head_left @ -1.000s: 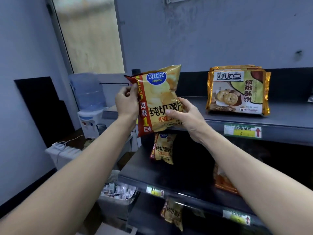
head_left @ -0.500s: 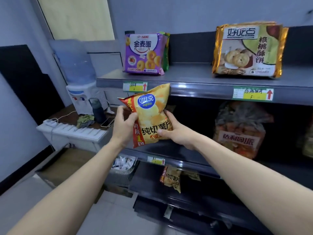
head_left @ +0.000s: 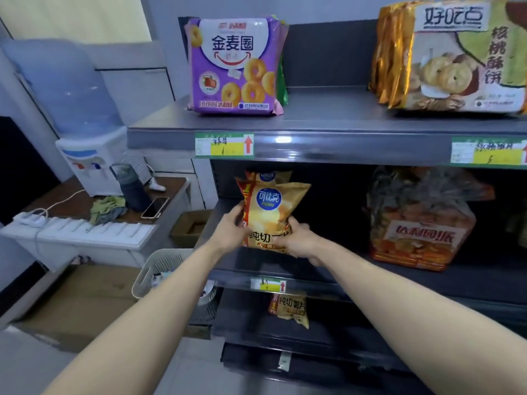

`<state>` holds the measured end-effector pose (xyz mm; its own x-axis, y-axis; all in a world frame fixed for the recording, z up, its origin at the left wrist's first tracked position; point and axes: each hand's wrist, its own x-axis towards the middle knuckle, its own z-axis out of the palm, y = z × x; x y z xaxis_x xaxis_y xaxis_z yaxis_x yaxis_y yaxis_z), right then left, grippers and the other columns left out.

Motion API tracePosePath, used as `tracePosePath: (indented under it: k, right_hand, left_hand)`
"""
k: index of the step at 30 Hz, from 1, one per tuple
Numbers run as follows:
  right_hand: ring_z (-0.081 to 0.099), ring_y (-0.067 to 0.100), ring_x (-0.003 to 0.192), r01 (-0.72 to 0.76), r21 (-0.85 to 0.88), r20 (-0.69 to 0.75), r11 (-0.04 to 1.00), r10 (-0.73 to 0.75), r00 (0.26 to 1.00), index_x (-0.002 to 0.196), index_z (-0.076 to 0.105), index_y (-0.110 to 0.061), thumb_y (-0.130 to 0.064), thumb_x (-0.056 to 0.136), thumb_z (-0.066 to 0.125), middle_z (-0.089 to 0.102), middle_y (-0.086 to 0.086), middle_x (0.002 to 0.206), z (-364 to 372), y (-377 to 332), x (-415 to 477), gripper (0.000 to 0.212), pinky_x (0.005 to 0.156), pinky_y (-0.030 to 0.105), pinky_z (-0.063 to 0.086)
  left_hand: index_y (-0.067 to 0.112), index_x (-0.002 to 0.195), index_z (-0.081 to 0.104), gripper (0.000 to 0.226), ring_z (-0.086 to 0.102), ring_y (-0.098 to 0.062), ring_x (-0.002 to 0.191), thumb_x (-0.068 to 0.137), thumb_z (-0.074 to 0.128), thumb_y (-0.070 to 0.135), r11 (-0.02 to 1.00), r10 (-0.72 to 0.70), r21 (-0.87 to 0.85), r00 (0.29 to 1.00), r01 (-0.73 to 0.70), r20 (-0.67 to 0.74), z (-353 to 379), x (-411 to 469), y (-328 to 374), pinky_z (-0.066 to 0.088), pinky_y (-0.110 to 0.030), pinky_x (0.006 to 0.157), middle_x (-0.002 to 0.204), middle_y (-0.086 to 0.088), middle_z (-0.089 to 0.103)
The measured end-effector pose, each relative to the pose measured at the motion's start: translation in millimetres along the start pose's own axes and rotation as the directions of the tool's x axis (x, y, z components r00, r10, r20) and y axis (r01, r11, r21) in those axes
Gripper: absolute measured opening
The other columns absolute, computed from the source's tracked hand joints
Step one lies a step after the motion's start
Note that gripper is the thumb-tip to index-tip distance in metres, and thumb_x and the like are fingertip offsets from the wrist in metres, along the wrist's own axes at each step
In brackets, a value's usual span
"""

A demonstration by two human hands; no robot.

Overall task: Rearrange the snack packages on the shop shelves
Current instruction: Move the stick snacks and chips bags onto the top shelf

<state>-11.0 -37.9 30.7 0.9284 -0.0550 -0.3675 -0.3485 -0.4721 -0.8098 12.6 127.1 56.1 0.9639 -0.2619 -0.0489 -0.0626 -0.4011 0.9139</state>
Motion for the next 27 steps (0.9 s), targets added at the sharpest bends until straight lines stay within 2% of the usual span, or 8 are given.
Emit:
tracePosePath:
  k: [4,8,10,15,20,22,24,27]
  right_hand:
    - [0.044,0.026,0.127,-0.043,0.047,-0.004,0.998,0.043,0.999,0.149,0.016,-0.035,-0.030,0.086,0.063,0.038,0.012,0.145,2,2,31,0.079,0.102,0.036,0.042]
    - [0.054,0.018,0.113,-0.089,0.117,0.031,0.989,0.086,0.996,0.151,0.018,-0.025,-0.019,0.093,0.056,0.050,0.004,0.139,2,3,48,0.069,0.089,0.029,0.049]
    - [0.054,0.017,0.110,-0.113,0.143,0.050,0.983,0.107,0.993,0.151,0.016,-0.025,-0.017,0.094,0.055,0.051,0.002,0.138,3,5,57,0.070,0.087,0.029,0.048]
    - [0.047,0.018,0.127,-0.114,0.197,0.041,0.974,0.108,0.993,0.150,0.020,-0.024,-0.010,0.094,0.053,0.046,0.001,0.144,1,3,78,0.067,0.104,0.029,0.039]
    - [0.050,0.020,0.123,-0.118,0.177,0.008,0.977,0.119,0.993,0.148,0.024,-0.026,-0.012,0.092,0.055,0.048,0.002,0.142,-1,2,84,0.066,0.102,0.031,0.043]
    - [0.048,0.021,0.126,-0.126,0.171,-0.019,0.977,0.131,0.991,0.150,0.019,-0.024,-0.015,0.091,0.057,0.043,0.004,0.146,-3,5,83,0.071,0.107,0.037,0.041]
    - [0.042,0.022,0.133,-0.141,0.177,-0.030,0.974,0.148,0.988,0.152,0.011,-0.021,-0.017,0.091,0.059,0.034,0.005,0.152,-7,8,78,0.078,0.110,0.036,0.037]
    - [0.036,0.023,0.137,-0.139,0.202,-0.042,0.969,0.150,0.988,0.152,0.011,-0.018,-0.016,0.090,0.061,0.028,0.008,0.155,-13,12,68,0.080,0.112,0.036,0.034]
  left_hand:
    - [0.012,0.140,0.038,0.062,0.058,-0.027,0.114,0.084,0.061,-0.002,0.999,-0.042,0.001,0.998,0.042,0.053,1,37,-12,0.046,-0.044,0.100,0.128,-0.010,0.058]
    - [0.011,0.139,0.040,0.061,0.057,-0.031,0.116,0.084,0.053,-0.012,0.994,-0.105,-0.028,0.993,0.107,0.056,2,61,-26,0.047,-0.047,0.099,0.127,-0.012,0.059]
    - [0.010,0.139,0.040,0.058,0.055,-0.027,0.118,0.086,0.053,-0.009,0.991,-0.124,-0.038,0.990,0.127,0.060,6,72,-33,0.045,-0.044,0.102,0.126,-0.008,0.058]
    - [0.006,0.137,0.040,0.052,0.054,-0.033,0.120,0.088,0.055,-0.003,0.986,-0.156,-0.050,0.988,0.157,0.018,9,97,-40,0.043,-0.048,0.103,0.132,-0.016,0.055]
    - [0.006,0.135,0.042,0.051,0.055,-0.033,0.119,0.087,0.058,-0.001,0.983,-0.180,-0.020,0.984,0.180,0.010,7,104,-43,0.044,-0.048,0.102,0.132,-0.016,0.055]
    - [0.006,0.133,0.044,0.048,0.057,-0.033,0.116,0.087,0.060,0.002,0.982,-0.186,0.016,0.983,0.186,0.001,7,104,-44,0.046,-0.049,0.099,0.129,-0.017,0.057]
    - [0.002,0.126,0.048,0.040,0.058,-0.035,0.113,0.087,0.058,0.002,0.979,-0.197,0.056,0.980,0.197,-0.009,8,101,-42,0.048,-0.050,0.096,0.125,-0.019,0.059]
    - [0.001,0.123,0.046,0.039,0.059,-0.035,0.111,0.087,0.059,0.004,0.971,-0.218,0.091,0.975,0.221,-0.044,9,91,-37,0.049,-0.047,0.094,0.124,-0.018,0.059]
